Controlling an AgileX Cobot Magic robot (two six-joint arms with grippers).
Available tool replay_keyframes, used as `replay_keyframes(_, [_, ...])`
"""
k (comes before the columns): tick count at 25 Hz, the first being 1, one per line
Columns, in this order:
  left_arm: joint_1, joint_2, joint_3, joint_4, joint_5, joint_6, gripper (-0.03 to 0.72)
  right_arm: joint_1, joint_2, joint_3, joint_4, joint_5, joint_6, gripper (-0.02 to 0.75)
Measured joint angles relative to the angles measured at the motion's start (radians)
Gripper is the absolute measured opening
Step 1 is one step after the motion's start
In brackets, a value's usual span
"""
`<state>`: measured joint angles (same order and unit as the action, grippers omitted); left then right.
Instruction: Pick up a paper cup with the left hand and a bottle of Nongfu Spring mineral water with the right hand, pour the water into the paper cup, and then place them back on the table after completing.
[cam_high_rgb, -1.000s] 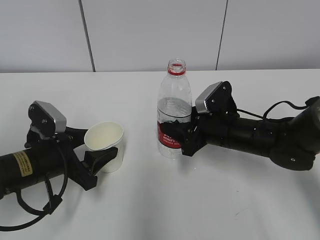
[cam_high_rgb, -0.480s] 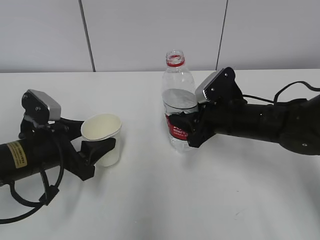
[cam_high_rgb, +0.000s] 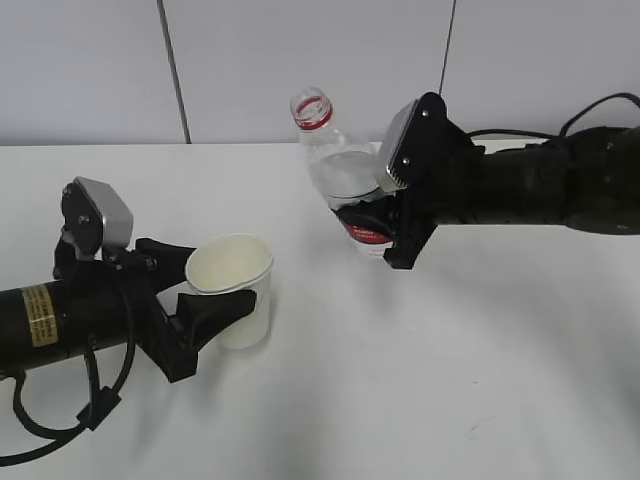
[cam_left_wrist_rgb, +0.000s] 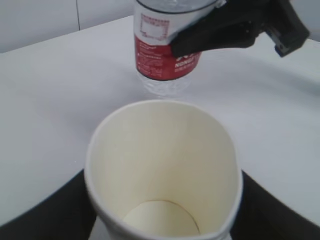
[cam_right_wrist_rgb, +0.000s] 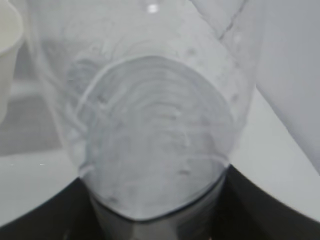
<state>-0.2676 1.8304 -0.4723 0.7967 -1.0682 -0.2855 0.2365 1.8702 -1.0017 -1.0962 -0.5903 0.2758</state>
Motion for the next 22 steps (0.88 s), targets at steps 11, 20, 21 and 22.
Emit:
replay_keyframes(11, [-0.028,0.000,0.000,0.028,-0.013,-0.002,0.466,0.092,-0.001,-0.105,-0.179,0.167,0.000,0.379])
replay_keyframes(20, [-0.028,-0.092,0.000,0.028,0.048,-0.004,0.465,0.096,-0.001,-0.117,-0.255,0.228,-0.015,0.378])
replay_keyframes(21, [-0.028,-0.104,0.000,0.028,0.075,-0.004,0.465,0.096,-0.001,-0.117,-0.263,0.229,-0.017,0.378])
replay_keyframes(22, [-0.028,-0.117,0.000,0.028,0.092,-0.004,0.465,0.096,-0.001,-0.119,-0.276,0.232,-0.017,0.378])
